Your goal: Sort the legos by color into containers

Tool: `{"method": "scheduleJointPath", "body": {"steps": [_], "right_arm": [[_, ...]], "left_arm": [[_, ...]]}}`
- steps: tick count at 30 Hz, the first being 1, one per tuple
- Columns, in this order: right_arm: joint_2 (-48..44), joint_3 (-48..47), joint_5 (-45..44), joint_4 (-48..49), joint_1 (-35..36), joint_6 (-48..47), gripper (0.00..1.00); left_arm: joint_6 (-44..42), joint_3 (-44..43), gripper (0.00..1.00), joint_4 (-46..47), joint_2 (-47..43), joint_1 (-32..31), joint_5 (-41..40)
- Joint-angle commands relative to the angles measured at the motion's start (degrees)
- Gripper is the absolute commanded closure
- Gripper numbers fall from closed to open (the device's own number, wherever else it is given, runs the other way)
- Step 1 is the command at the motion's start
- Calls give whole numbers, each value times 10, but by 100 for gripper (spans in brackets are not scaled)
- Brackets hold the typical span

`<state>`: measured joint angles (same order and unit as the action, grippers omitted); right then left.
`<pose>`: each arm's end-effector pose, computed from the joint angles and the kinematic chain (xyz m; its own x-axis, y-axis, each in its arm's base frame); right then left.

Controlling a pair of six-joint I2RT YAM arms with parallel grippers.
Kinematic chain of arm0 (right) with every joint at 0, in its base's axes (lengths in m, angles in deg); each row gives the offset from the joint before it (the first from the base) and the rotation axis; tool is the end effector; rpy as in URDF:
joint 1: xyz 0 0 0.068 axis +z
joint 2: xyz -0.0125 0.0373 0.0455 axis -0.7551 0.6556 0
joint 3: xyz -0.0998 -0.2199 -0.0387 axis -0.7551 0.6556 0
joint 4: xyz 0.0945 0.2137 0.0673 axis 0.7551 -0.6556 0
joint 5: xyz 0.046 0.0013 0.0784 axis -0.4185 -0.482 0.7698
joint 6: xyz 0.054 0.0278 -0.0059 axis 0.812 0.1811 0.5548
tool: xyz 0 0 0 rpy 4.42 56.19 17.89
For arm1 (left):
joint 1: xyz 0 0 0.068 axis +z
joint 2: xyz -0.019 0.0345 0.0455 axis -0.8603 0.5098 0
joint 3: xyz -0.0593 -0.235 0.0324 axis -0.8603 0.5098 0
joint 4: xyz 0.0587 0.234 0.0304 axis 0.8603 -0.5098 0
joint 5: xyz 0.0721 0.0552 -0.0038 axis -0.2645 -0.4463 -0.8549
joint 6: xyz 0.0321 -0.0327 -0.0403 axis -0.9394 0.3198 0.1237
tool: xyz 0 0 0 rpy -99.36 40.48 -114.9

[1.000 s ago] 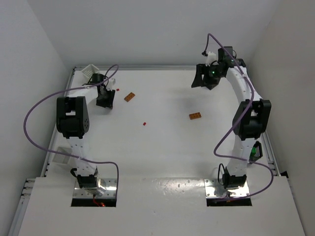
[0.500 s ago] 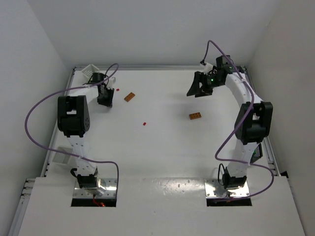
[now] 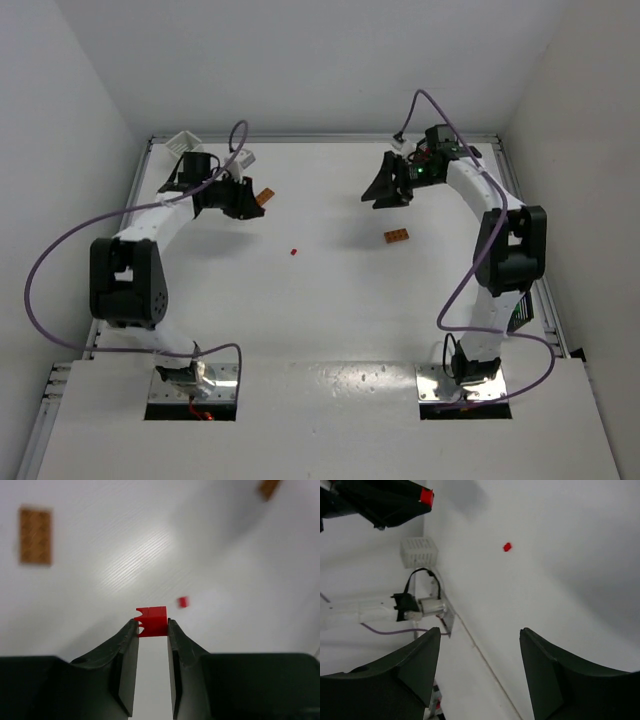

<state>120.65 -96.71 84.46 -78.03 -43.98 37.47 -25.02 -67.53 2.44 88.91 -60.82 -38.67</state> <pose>0.3779 0.0708 0.2144 -0.9718 0.0940 -0.2164 -0.1334 0.5377 0.8325 0.3440 -0.0366 0.2058 -0.7174 0.1067 -0.6884 0.4932 0.7757 -0.3938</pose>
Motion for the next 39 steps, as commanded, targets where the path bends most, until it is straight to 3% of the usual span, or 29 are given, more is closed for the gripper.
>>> {"method": "scheduleJointPath", "body": {"steps": [1, 5, 6, 8, 13, 19, 27, 39], "right_arm": [[-14, 14, 107, 68, 20, 64, 36], [-2, 71, 216, 219, 42, 233, 37], [3, 99, 257, 310, 43, 327, 37], [3, 107, 276, 351, 60, 373, 37], [3, 102, 290, 379, 86, 394, 37], [-26, 131, 290, 379, 142, 394, 37], [-51, 172, 302, 402, 180, 416, 38], [-39, 148, 302, 420, 208, 434, 38]], "left_arm": [[28, 27, 69, 62, -90, -47, 175], [84, 76, 66, 128, -161, -94, 226], [91, 86, 66, 149, -185, -118, 226], [83, 106, 65, 150, -206, -143, 219], [66, 115, 65, 149, -240, -207, 172], [60, 103, 65, 136, -240, -240, 105], [50, 86, 65, 129, -228, -256, 64], [39, 81, 65, 113, -228, -277, 58]]}}
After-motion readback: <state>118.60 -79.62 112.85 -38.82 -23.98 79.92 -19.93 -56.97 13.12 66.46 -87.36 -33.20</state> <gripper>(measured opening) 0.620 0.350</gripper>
